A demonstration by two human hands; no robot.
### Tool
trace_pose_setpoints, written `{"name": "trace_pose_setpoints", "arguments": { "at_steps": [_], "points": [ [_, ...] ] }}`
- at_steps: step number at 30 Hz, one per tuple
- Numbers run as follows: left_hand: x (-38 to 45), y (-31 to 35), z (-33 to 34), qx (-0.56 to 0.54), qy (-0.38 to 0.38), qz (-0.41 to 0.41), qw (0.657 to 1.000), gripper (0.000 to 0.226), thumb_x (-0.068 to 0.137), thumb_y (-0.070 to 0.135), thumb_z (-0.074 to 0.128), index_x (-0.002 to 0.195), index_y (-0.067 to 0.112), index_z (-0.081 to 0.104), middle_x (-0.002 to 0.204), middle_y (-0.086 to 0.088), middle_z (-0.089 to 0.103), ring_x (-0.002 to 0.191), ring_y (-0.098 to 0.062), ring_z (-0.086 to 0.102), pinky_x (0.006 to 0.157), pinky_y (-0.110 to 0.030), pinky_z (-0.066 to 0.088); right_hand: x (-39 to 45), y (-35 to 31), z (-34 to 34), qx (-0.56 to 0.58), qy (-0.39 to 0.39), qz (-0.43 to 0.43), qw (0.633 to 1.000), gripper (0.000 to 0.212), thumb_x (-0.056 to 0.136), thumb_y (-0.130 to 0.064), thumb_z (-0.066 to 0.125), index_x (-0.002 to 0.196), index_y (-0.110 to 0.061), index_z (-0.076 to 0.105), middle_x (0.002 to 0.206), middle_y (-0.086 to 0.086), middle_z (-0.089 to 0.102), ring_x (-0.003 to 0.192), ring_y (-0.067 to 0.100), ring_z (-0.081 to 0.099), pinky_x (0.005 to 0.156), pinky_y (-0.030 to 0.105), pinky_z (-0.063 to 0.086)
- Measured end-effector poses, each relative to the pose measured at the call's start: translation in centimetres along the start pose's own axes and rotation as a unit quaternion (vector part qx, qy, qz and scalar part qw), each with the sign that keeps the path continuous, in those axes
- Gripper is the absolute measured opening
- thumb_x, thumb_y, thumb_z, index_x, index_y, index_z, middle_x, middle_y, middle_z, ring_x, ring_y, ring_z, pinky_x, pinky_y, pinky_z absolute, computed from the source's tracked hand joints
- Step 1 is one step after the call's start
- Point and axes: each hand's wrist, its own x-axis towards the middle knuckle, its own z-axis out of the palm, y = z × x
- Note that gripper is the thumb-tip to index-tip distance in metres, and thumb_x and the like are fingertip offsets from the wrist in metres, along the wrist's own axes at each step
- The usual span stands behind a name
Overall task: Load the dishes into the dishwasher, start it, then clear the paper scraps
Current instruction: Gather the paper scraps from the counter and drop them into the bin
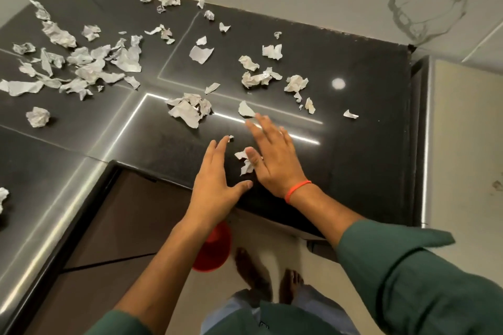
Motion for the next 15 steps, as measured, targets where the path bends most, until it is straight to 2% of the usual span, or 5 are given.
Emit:
{"name": "trace_pose_setpoints", "arguments": {
  "at_steps": [3,6,10,12,15],
  "points": [
    [1.3,-0.5,0.9,0.083,0.031,0.007,0.996,0.112,0.072,0.049,0.085,0.159,0.035,0.016,0.168,-0.001,0.013,0.155,-0.012,0.010,0.120,-0.043,0.023,-1.0,3.0,-2.3,0.011,0.098,0.066,0.993,0.057,0.099,-0.050,0.035,0.152,-0.031,0.033,0.164,-0.004,0.021,0.152,0.011,0.014,0.118,0.046,0.015],
    [2.5,-0.7,1.6,0.134,0.068,0.029,0.988,0.106,0.076,0.067,0.072,0.159,0.035,0.015,0.168,-0.001,0.012,0.154,-0.015,0.014,0.119,-0.044,0.022,-1.4,8.5,-5.6,-0.038,0.147,0.165,0.975,0.059,0.096,-0.051,0.036,0.151,-0.030,0.035,0.163,0.002,0.024,0.150,0.017,0.021,0.116,0.049,0.018],
    [4.2,-0.7,2.1,0.185,0.108,0.047,0.976,0.103,0.079,0.079,0.059,0.159,0.033,0.014,0.167,-0.003,0.017,0.151,-0.017,0.024,0.116,-0.043,0.026,-0.9,14.8,-8.6,-0.087,0.094,0.298,0.946,0.074,0.092,-0.064,0.025,0.154,-0.024,0.029,0.163,0.011,0.019,0.151,0.025,0.016,0.120,0.052,0.014],
    [4.9,-0.9,2.2,0.200,0.114,0.056,0.971,0.103,0.079,0.082,0.057,0.159,0.033,0.015,0.166,-0.003,0.021,0.150,-0.017,0.026,0.115,-0.043,0.027,0.5,15.5,-8.3,-0.110,0.061,0.305,0.944,0.078,0.091,-0.066,0.020,0.154,-0.020,0.030,0.164,0.012,0.019,0.152,0.026,0.013,0.122,0.051,0.011],
    [5.2,-1.1,2.3,0.208,0.117,0.063,0.969,0.101,0.079,0.083,0.055,0.159,0.034,0.016,0.165,-0.002,0.023,0.150,-0.015,0.027,0.115,-0.041,0.028,3.3,13.1,-6.4,-0.111,0.040,0.250,0.961,0.077,0.093,-0.064,0.017,0.154,-0.020,0.033,0.164,0.009,0.020,0.153,0.026,0.013,0.123,0.047,0.009]
  ]
}}
